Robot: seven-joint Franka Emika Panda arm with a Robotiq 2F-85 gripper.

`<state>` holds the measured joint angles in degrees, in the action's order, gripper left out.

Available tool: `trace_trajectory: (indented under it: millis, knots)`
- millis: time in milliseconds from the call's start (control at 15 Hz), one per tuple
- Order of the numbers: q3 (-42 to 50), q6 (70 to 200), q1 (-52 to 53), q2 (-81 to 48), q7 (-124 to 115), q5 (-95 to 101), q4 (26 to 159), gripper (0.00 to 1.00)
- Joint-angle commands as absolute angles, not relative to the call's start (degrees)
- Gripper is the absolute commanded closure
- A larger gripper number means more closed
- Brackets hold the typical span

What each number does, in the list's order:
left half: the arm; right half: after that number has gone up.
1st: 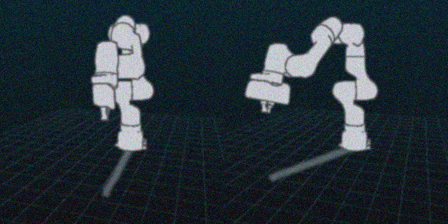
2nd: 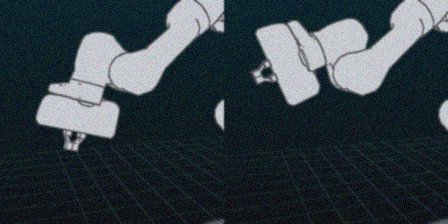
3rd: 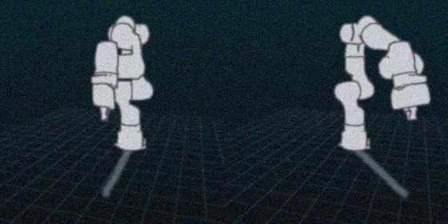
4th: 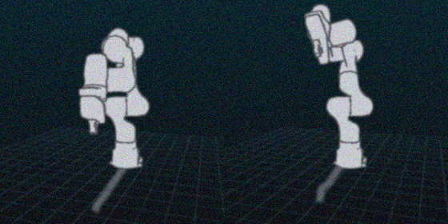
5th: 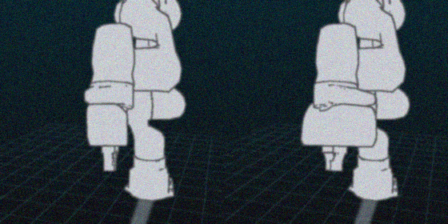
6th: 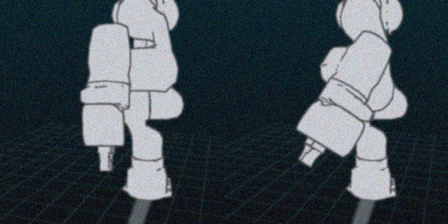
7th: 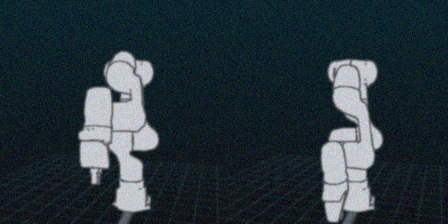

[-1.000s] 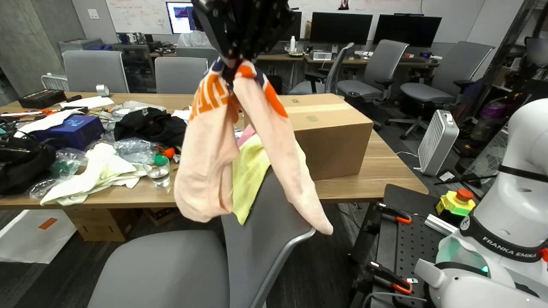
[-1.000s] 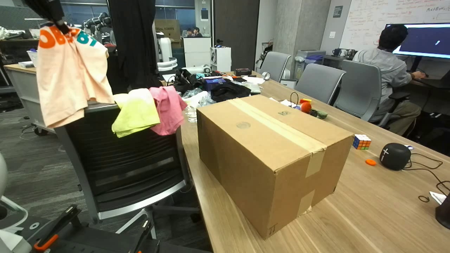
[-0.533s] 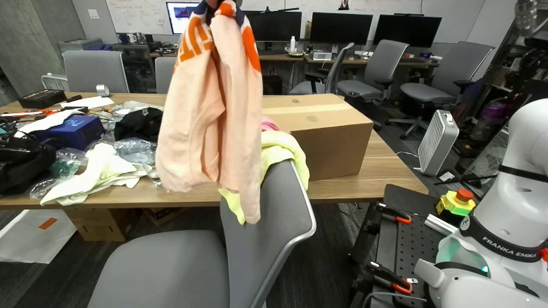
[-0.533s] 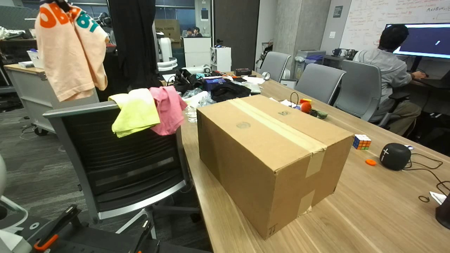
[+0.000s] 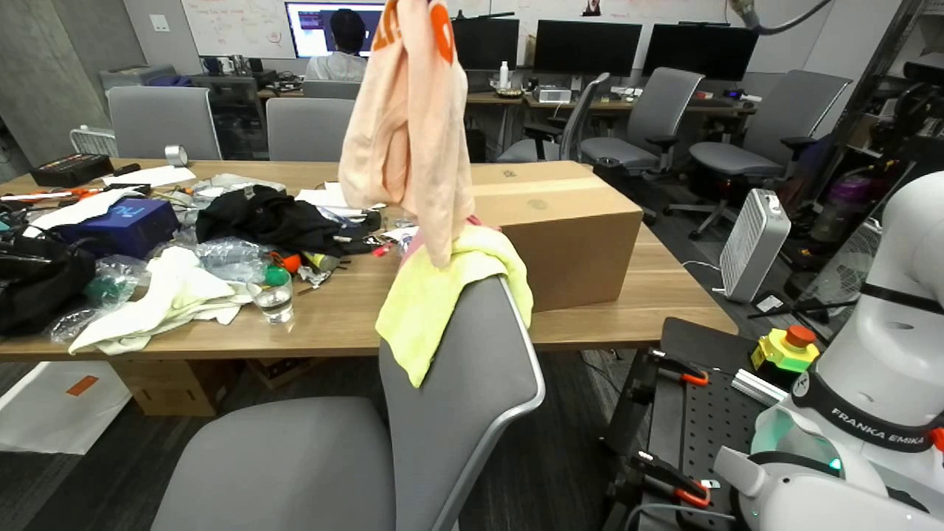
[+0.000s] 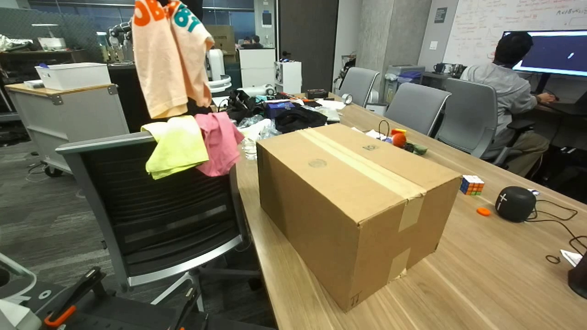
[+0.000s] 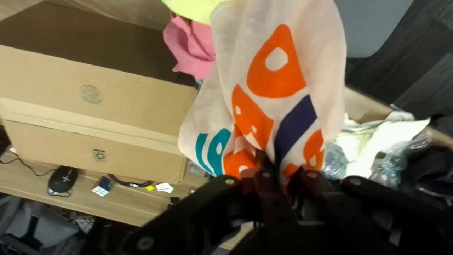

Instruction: Put the peach shirt, the green towel and the pink shirt on the top of the box respectively

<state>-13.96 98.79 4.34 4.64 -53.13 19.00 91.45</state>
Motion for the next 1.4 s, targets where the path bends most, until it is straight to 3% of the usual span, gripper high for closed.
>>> trace_trajectory:
  millis: [0,400,1067,1333]
  knots:
    - [-8.9,93.3,2.2,2.9,-55.4,19.1,83.3,0.97]
    - [-2.2,97.4,-2.3,3.6,-62.1,21.8,83.0,0.97]
    - [1.5,111.7,-5.2,2.3,-83.9,42.3,90.0,0.97]
    - [1.9,109.2,-5.0,1.6,-95.7,52.7,91.2,0.97]
